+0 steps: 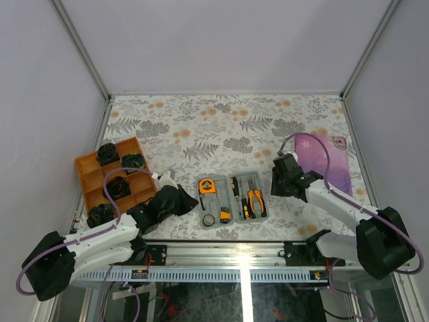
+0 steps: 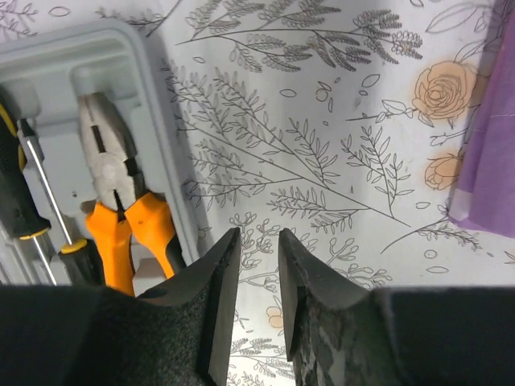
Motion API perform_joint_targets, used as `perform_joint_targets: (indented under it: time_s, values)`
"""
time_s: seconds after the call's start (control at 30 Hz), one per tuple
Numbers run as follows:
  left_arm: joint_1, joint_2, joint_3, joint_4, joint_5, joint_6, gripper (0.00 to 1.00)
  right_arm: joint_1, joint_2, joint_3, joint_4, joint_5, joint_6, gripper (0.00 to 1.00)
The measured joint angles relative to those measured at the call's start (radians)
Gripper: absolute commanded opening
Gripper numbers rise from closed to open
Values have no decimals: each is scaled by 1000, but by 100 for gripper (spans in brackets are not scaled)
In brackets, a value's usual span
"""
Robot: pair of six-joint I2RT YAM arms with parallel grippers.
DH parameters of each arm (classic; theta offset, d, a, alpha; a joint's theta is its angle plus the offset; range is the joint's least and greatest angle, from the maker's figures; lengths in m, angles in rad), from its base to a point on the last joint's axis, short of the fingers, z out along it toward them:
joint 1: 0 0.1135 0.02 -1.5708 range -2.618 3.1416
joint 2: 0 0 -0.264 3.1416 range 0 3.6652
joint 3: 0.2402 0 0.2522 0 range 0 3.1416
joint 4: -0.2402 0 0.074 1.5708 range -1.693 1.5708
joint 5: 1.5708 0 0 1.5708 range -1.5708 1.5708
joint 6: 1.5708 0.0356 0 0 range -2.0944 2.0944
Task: Sort the tools into containers
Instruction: Adjust the pliers in the storage box.
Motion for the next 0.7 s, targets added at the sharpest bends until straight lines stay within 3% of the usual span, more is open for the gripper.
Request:
perform_joint_targets:
  time_s: [0.27, 0.5, 0.7]
  values:
    - [1, 8, 0, 10, 16, 9, 0, -113, 68, -77, 126, -201, 9, 18]
    - [1, 55, 26, 23, 40, 32, 0, -166, 109, -113, 230, -356, 11, 1]
    - [6, 80, 40, 28, 48, 49, 0, -212, 116, -141, 289, -449, 7, 0]
